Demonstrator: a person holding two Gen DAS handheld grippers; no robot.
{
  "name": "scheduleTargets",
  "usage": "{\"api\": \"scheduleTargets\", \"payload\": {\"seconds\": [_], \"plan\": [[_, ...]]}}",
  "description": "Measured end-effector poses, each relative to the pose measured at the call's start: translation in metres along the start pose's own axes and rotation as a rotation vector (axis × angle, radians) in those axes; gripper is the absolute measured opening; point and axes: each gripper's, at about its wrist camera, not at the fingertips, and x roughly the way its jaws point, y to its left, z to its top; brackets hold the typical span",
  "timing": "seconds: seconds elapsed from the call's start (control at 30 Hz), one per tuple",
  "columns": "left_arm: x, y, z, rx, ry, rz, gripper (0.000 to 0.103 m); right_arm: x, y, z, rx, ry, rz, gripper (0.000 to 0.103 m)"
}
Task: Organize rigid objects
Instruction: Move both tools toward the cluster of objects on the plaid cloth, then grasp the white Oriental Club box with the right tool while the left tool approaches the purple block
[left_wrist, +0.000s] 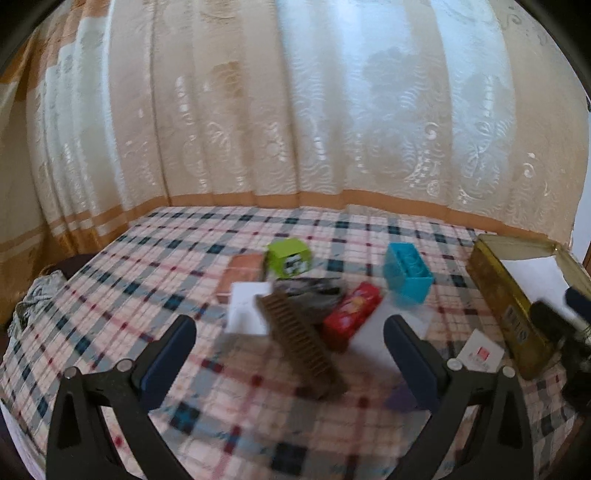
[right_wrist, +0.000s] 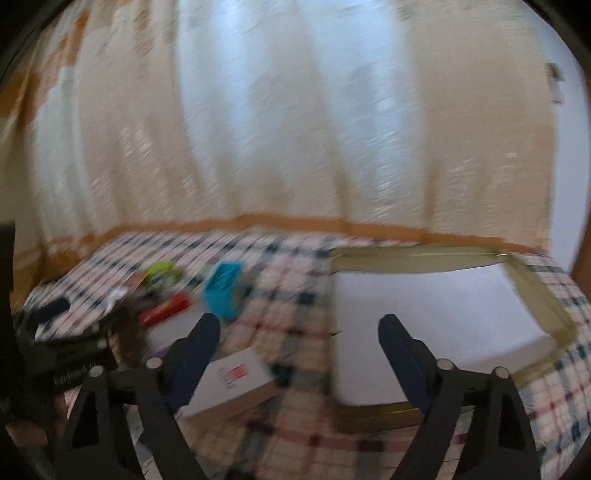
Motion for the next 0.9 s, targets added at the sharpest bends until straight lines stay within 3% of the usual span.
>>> {"api": "scheduleTargets", "payload": {"seconds": [0.2,0.37,0.57,0.73,0.9], "plan": [[-0.005,0.020,-0.009,0.027,0.029,0.012,0.103,0.017,0.025,-0.012,-0.076,0.131,0.207,0.089],[-0.006,0.029,-0.015,0.054,0.050,0.000,0.103,0.036,0.039,-0.023,-0.142,0.249,0.272,0.089],[-0.008,0.030,-0.021,0.072,0.070,-0.025,0.103,0.045,0.058,-0.030,-0.310,0.265,0.182,0.089],[-0.011,0.028,-0.024,0.082,0.086,-0.096,0.103,0.054,0.050,-0.029,-0.350,0.288,0.138,0.089],[-0.010,0.020,-0.025,0.092,0.100,-0.107,0.103,0.061,0.050,-0.031,-0.427,0.289,0.128,0.089]]}}
